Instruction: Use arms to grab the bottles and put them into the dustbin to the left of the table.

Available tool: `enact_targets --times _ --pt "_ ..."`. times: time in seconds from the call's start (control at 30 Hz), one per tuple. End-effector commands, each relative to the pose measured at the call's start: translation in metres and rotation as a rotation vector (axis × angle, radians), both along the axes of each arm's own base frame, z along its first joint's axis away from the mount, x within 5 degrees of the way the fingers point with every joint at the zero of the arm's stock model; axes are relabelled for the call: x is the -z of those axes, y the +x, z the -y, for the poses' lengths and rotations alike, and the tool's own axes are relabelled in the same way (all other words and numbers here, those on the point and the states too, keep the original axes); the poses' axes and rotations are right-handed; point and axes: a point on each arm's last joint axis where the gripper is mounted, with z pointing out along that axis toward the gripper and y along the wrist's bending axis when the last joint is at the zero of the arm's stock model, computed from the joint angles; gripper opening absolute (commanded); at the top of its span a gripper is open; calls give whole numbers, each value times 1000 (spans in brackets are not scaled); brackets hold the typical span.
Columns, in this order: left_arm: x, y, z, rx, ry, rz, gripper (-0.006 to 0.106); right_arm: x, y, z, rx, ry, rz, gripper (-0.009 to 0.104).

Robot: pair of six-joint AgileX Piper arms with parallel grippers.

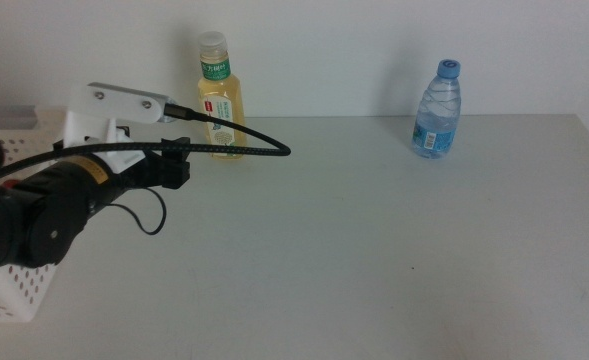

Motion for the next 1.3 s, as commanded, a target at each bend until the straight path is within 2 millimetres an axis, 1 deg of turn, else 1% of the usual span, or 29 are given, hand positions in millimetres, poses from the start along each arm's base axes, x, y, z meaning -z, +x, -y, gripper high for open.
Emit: enact_targets --times 0.0,0.13,0.3,0.5,0.7,1.0,1.07,1.13,1.2,1.27 --pt "-19 21 8 10 -39 135 94 -10 1 1 9 -23 80 59" --pt "-9 52 17 34 -36 127 94 -10 1 1 9 -23 80 59" --pt "-3 90 29 67 -59 142 94 -10 1 1 9 -23 80 59" --pt "9 126 39 75 -80 155 94 -10 1 1 9 -23 80 59" --pt "16 151 45 76 -85 176 94 -10 1 1 9 -23 80 59" --pt "30 180 50 72 -104 198 93 -10 1 1 9 -23 80 59" --pt "30 183 50 71 -100 203 88 -10 1 1 9 -23 80 59" --pt "28 183 50 76 -94 208 79 -10 1 1 9 -23 80 59" --pt "21 181 50 79 -90 207 59 -10 1 1 9 -23 80 59" --pt "14 178 52 92 -53 169 41 -10 1 1 9 -23 80 59"
